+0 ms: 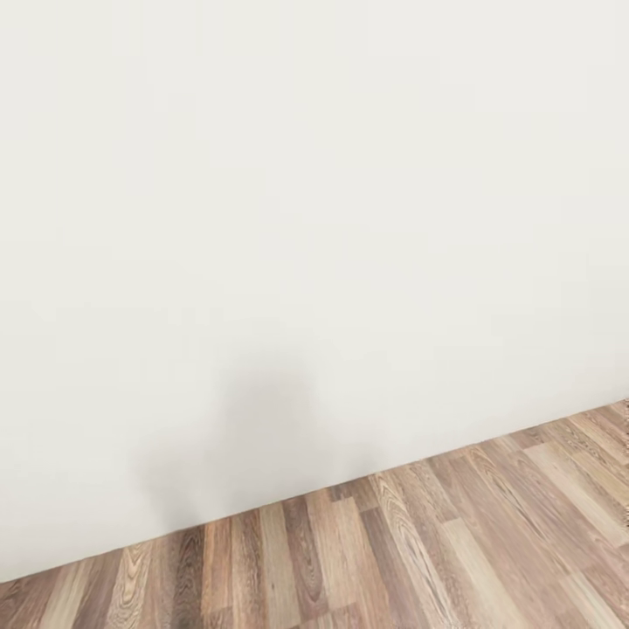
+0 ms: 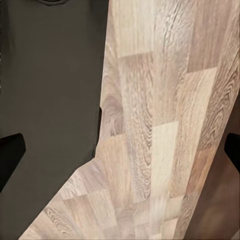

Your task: In the bedroom, move the book from the bed onto either nightstand, and place the two sandals side by side next to the bed.

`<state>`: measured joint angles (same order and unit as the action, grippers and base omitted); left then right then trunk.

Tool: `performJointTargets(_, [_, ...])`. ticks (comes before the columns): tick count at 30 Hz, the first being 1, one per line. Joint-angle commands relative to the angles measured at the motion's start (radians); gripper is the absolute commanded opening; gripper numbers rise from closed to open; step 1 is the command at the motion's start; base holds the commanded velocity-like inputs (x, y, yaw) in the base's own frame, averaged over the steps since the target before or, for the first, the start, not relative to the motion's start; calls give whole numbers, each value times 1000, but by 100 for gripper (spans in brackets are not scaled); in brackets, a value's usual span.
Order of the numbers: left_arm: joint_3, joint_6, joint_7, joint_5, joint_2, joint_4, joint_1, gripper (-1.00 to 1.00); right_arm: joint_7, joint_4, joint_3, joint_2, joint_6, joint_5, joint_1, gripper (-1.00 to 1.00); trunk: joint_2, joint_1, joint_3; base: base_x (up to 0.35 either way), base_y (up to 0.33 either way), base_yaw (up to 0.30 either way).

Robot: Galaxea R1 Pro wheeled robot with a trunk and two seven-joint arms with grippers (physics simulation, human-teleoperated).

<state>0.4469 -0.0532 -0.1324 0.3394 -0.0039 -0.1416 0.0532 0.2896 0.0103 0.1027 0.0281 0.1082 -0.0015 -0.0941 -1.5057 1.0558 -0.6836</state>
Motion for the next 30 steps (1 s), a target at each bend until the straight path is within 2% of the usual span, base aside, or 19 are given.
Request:
performJointTargets(1, [9, -4, -4, 9, 0, 1, 0, 100, 3, 1, 8, 0, 5, 0, -1, 100, 0, 0, -1, 0, 0, -140])
performJointTargets(30, [9, -4, -4, 9, 1, 1, 0, 100, 3, 2, 9, 1, 5, 0, -1, 100, 0, 0, -1, 0, 0, -139])
